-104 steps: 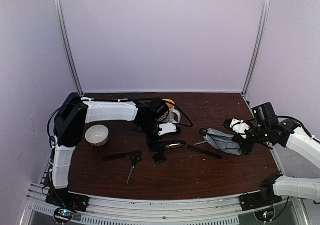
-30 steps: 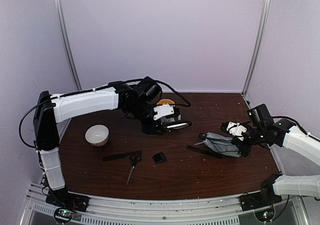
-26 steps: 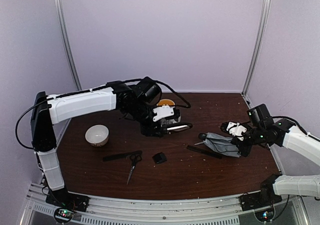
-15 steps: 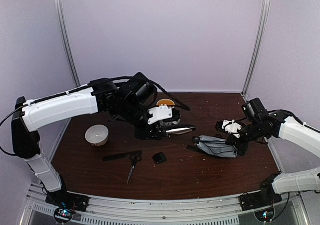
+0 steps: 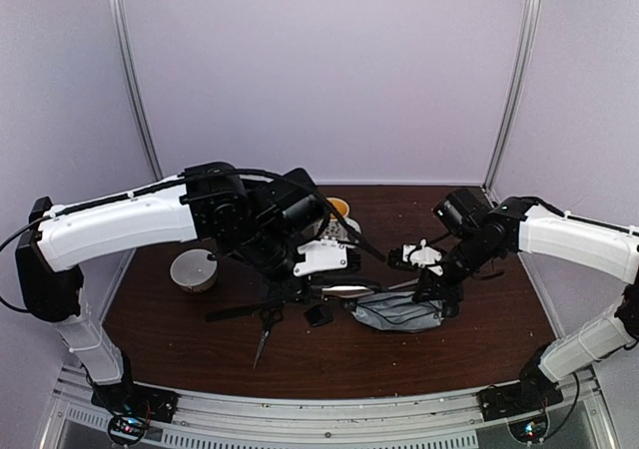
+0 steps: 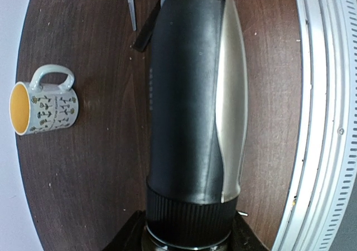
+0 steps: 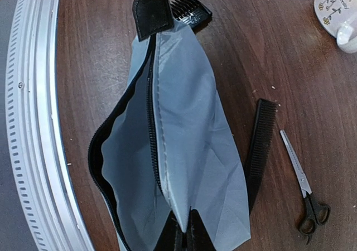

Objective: Sort the hair-cutting tools

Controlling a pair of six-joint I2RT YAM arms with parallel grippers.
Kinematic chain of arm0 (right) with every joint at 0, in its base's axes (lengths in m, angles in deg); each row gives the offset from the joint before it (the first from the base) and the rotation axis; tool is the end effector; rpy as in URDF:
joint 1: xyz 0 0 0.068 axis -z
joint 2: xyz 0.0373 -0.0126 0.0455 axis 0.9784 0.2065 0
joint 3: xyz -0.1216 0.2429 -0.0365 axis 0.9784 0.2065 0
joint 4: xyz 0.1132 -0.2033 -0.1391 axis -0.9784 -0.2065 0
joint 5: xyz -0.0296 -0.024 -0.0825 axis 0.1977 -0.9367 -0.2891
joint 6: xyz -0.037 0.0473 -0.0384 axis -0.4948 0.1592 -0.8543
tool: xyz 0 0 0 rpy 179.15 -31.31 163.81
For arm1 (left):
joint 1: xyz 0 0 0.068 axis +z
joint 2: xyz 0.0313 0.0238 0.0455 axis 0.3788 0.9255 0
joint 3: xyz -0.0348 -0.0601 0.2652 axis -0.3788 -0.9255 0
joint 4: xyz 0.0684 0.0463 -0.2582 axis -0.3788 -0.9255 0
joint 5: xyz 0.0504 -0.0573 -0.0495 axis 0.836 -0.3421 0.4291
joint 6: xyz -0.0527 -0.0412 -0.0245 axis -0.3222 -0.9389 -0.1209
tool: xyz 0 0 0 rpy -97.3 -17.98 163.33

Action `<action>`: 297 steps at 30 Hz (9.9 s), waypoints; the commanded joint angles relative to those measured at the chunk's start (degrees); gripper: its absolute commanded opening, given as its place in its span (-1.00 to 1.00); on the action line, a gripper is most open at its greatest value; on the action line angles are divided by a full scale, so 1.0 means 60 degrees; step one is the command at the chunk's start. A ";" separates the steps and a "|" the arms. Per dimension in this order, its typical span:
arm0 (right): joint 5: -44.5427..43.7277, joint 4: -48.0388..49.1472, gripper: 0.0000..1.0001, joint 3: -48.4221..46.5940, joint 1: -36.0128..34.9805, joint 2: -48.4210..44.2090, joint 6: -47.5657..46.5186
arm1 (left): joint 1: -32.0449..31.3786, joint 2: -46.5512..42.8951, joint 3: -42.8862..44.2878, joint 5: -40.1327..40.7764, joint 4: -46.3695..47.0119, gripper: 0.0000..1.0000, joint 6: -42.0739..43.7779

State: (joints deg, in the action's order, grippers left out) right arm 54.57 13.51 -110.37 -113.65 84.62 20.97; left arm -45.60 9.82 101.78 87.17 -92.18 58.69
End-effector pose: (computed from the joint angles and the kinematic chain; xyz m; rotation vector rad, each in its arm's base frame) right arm 0.2019 0.1779 0.2267 -1.6820 2.0835 0.6553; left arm 0.1435 -0.3397 0.3112 1.7706 2.0466 -0.1666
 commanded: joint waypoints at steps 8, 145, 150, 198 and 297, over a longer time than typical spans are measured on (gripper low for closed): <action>0.0912 -0.0395 -1.00 -0.1258 -0.1057 0.1083 0.0920 | -0.0555 0.1126 0.1377 0.1201 -0.1458 -1.00 -0.0883; 0.1924 -0.0714 -0.92 -0.0766 -0.0471 0.2512 0.0357 | 0.0526 0.1578 -0.5651 -0.2659 1.0476 -0.10 -0.3480; 0.1809 -0.0677 -0.87 -0.0763 -0.0473 0.2445 0.0421 | 0.0611 0.2048 -0.5237 -0.2576 0.9970 -0.28 -0.3324; -0.4209 0.3502 0.18 0.0923 -0.5963 0.2449 -0.2162 | 0.0894 0.2610 -0.4518 -0.4680 0.8382 -1.00 -0.3041; -0.0365 -0.0078 0.09 -0.0217 0.0244 0.2434 -0.1151 | 0.1777 0.2501 -0.3580 -0.8733 0.4346 -1.00 -0.2051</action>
State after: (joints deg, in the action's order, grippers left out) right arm 49.09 13.40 -109.14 -112.78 97.19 15.27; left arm -35.33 24.16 80.51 33.90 -66.50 46.84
